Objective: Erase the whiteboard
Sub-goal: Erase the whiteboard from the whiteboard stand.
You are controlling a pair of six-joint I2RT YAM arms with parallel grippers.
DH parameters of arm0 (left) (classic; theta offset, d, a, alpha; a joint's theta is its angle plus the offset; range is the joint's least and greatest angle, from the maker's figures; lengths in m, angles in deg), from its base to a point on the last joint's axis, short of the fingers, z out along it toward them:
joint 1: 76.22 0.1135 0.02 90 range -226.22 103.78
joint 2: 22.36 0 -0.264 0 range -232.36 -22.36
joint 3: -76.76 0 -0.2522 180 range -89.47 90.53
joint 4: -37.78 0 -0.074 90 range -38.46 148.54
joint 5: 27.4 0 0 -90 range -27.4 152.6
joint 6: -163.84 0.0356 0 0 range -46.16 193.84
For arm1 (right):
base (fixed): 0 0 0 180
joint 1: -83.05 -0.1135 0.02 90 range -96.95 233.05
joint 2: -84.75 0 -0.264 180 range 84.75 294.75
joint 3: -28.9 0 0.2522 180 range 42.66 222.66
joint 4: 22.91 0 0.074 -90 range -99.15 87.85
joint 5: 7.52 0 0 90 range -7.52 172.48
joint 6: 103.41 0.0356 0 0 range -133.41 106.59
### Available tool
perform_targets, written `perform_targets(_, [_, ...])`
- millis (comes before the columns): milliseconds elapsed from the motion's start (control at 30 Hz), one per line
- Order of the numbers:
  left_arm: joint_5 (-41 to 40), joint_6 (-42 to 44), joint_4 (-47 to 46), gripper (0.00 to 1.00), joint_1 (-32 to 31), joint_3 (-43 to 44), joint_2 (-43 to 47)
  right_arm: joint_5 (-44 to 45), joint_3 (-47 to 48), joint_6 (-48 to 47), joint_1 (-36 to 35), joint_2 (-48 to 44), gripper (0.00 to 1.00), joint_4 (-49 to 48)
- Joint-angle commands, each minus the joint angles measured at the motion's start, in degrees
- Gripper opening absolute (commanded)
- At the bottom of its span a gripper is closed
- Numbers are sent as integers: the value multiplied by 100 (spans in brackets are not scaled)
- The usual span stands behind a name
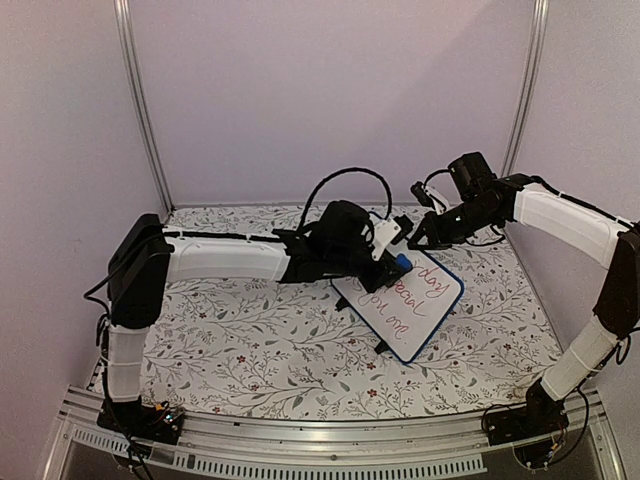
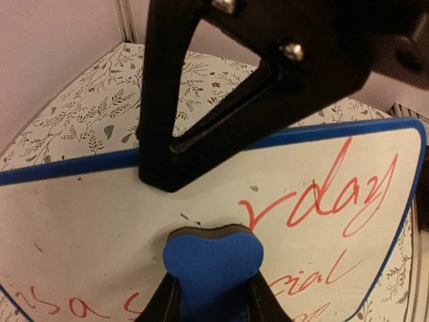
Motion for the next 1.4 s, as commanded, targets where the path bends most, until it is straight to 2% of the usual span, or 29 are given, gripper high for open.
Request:
perform_targets(0, [79, 148, -62, 0, -63, 529, -319, -726, -32, -117, -285, 24, 0, 147])
perform_targets(267, [84, 129, -23, 0, -71, 652, -395, -709, -72, -117, -285, -10, 0, 138])
perform_targets(600, [102, -18, -214, 0, -71, -457, -33, -692, -89, -117, -285, -14, 0, 129])
perform_targets(767, [86, -17, -285, 0, -73, -654, 44, -700, -102, -110, -285, -17, 0, 126])
perform_targets(933, [230, -19, -388, 0, -96, -576, 64, -691, -94, -113, -287, -19, 0, 128])
perform_targets(1367, [86, 117, -204, 0, -161, 424, -244, -691, -99, -91, -285, -24, 0, 130])
